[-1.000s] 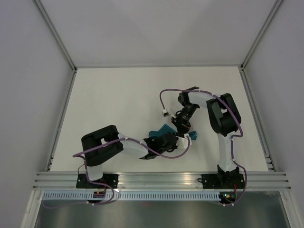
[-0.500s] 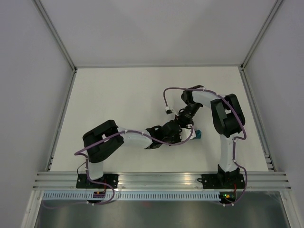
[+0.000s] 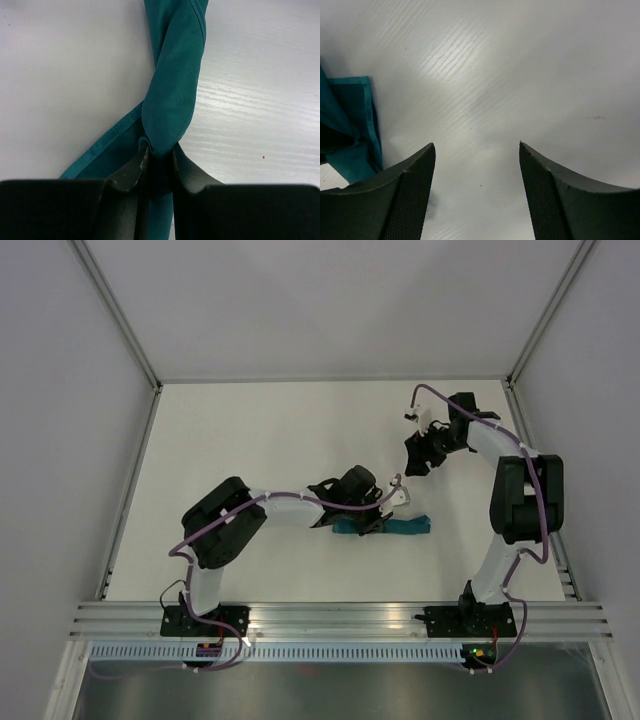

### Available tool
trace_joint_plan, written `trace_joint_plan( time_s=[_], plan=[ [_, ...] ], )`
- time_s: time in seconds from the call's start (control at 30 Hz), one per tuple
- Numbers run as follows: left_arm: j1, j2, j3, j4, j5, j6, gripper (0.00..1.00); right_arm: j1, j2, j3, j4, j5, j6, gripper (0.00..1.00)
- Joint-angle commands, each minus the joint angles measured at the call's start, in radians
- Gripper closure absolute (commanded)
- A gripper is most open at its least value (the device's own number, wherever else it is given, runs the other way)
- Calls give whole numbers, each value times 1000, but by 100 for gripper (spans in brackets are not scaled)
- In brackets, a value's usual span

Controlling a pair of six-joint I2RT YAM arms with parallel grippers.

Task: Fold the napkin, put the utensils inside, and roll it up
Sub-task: Roll the napkin with the utensil

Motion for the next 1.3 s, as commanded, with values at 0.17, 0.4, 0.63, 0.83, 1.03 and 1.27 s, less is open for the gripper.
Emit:
trace_joint_plan(
  time_s=[0.17,0.4,0.63,0.83,1.03,1.27],
  plan=[
    [85,167,113,-417,256,-95,98,-69,-440,-322,222,-57,-17,24],
    [138,242,226,-561,349,-103,98,-13,-802,-636,256,-46,-188,23],
    [181,298,300,-659,420,-114,98,277,-948,-847,363,182,-204,19],
    [205,334,352,-705,444,-128,98,437,-888,-890,434,300,-182,18],
    [211,363,387,-727,451,-137,98,572,-827,-896,488,392,-155,19],
    [213,371,398,-728,452,-143,98,637,-721,-910,538,447,-158,26]
  ],
)
